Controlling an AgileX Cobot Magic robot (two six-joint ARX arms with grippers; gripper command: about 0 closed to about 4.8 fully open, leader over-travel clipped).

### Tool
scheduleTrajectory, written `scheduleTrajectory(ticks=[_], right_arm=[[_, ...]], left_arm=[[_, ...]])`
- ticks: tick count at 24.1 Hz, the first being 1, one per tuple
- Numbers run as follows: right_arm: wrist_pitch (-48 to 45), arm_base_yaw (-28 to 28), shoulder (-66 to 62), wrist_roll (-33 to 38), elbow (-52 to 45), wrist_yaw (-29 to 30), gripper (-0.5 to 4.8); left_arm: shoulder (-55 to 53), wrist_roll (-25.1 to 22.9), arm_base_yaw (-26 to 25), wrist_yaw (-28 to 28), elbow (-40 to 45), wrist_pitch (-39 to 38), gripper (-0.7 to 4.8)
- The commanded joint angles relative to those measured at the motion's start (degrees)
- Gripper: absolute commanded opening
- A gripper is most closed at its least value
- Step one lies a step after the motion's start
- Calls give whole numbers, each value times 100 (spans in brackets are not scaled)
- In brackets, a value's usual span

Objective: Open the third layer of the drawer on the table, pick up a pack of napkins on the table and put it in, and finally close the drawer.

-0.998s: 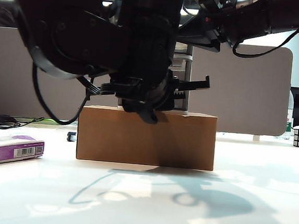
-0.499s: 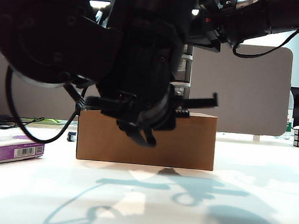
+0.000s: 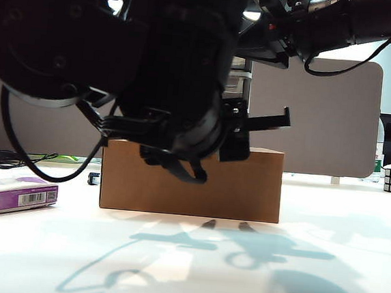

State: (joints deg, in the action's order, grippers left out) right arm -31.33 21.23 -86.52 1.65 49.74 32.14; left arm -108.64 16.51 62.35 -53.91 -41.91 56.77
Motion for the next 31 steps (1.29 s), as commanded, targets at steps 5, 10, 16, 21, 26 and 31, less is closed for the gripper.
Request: scheduleTrajectory(ticks=[5, 10, 16, 21, 26, 31], right_arm=[[-15, -2, 22, -44, 26, -50, -6], [-15, -2, 22, -44, 26, -48, -6], [-15, -2, 22, -46, 26, -50, -6], [-11, -2, 22, -44, 26, -48, -6], [26, -2, 22, -44, 26, -48, -6], [122, -2, 22, -46, 26, -46, -6]], left_arm=[[17, 44, -343, 629, -7, 157, 136], [17, -138, -393, 616, -9, 332, 134], [17, -560, -393, 570, -9, 590, 134], [17, -686, -411, 358, -13, 621, 134], [17, -708, -463, 367, -15, 654, 133], [17, -710, -544, 398, -20, 730, 133]])
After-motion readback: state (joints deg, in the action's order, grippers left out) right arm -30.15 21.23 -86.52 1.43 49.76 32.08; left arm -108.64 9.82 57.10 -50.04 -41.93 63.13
